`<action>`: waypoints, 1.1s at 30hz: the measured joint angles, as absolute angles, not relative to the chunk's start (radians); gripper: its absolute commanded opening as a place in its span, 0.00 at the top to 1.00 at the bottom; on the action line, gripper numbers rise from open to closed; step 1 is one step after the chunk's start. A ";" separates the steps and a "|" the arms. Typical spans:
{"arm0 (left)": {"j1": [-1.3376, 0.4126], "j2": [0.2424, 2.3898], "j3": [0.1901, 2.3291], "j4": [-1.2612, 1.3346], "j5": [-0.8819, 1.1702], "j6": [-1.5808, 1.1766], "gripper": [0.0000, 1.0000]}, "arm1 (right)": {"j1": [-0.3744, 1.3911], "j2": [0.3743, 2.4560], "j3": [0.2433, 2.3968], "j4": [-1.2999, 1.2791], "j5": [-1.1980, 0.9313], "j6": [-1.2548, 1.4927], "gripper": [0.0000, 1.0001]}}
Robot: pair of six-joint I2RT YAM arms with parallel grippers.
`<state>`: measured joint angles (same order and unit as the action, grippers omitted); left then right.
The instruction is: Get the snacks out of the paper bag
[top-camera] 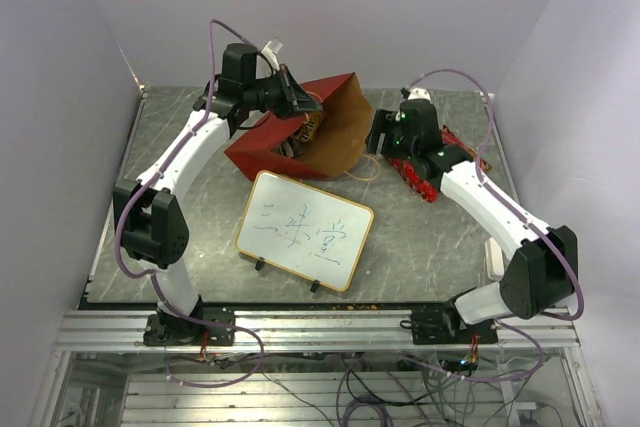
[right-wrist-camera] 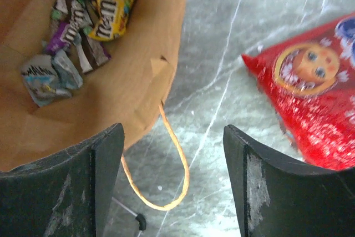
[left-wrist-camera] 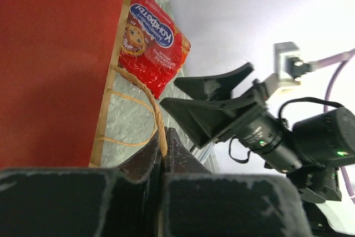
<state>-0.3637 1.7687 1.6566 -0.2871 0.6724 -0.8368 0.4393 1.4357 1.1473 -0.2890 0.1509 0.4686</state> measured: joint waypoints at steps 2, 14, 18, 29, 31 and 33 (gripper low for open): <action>-0.364 1.767 1.655 -0.283 0.669 -0.851 0.93 | 0.439 1.437 1.203 -0.308 0.170 0.430 0.28; -0.364 1.744 1.626 -0.121 0.657 -1.013 0.93 | 0.495 1.674 1.389 -0.121 0.049 0.597 0.44; -0.366 1.744 1.611 -0.066 0.659 -1.064 0.93 | 0.562 1.824 1.404 -0.060 0.062 0.693 0.46; -0.371 1.743 1.561 0.011 0.658 -1.191 0.93 | 0.613 2.116 1.529 0.079 0.203 0.789 0.46; -0.374 1.743 1.563 0.009 0.658 -1.190 0.93 | 0.613 2.143 1.541 0.105 0.222 0.788 0.45; -0.376 1.743 1.575 -0.010 0.656 -1.169 0.93 | 0.612 2.165 1.553 0.130 0.239 0.789 0.44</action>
<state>-0.3756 1.7432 1.5745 -0.0105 0.6563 -1.1690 0.6125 2.1654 1.5528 0.1299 0.2394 0.7887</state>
